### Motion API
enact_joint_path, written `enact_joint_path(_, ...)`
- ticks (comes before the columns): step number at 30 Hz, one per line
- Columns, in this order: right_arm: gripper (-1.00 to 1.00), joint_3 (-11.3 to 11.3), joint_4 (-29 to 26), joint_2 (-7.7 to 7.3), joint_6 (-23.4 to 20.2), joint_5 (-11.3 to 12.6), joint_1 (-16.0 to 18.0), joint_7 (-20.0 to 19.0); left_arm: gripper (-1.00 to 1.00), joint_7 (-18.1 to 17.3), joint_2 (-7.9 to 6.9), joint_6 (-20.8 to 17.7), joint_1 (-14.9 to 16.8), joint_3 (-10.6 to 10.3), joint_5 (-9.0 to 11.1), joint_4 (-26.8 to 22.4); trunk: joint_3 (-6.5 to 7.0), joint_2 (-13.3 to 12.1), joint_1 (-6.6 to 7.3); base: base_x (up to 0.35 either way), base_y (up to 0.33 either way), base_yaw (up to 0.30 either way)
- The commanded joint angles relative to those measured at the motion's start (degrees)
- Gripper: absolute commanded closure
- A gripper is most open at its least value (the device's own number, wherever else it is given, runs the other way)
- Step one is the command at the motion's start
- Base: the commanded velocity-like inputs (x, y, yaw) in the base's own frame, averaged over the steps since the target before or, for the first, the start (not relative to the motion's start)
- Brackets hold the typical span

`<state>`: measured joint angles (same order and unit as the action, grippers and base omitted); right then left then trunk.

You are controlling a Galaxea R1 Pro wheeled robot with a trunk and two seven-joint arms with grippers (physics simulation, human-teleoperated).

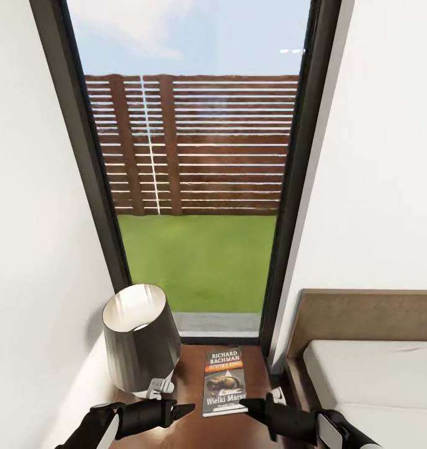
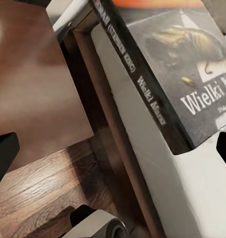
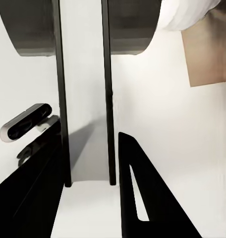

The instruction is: In the bedroom, move the book from the bed onto either nightstand, and place the two sandals side by side next to the bed.

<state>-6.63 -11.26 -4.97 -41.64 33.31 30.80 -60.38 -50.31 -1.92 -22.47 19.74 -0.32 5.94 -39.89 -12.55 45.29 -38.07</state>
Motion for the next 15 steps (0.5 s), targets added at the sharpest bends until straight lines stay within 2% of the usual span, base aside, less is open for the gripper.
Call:
enact_joint_path(1,1.00,-0.49,-0.06,-0.04,-0.46,0.84,0.03,1.74,-1.00,-0.05,-0.02,-0.56,0.03,-0.04,0.47,-0.01,-0.27,0.49,-0.24,0.000,0.000,0.000)
enact_joint_path(5,1.00,-0.49,-0.08,-0.09,-0.52,0.94,0.02,3.51,-1.00,-0.05,-0.02,-0.56,0.03,-0.04,0.47,-0.01,-0.99,2.09,-1.11,0.000,0.000,0.000)
enact_joint_path(15,1.00,-0.49,-0.08,-0.12,-0.54,0.96,0.04,3.69,-1.00,-0.05,0.02,-0.56,0.03,-0.04,0.47,0.08,-2.78,6.10,-3.31,0.000,0.000,0.000)
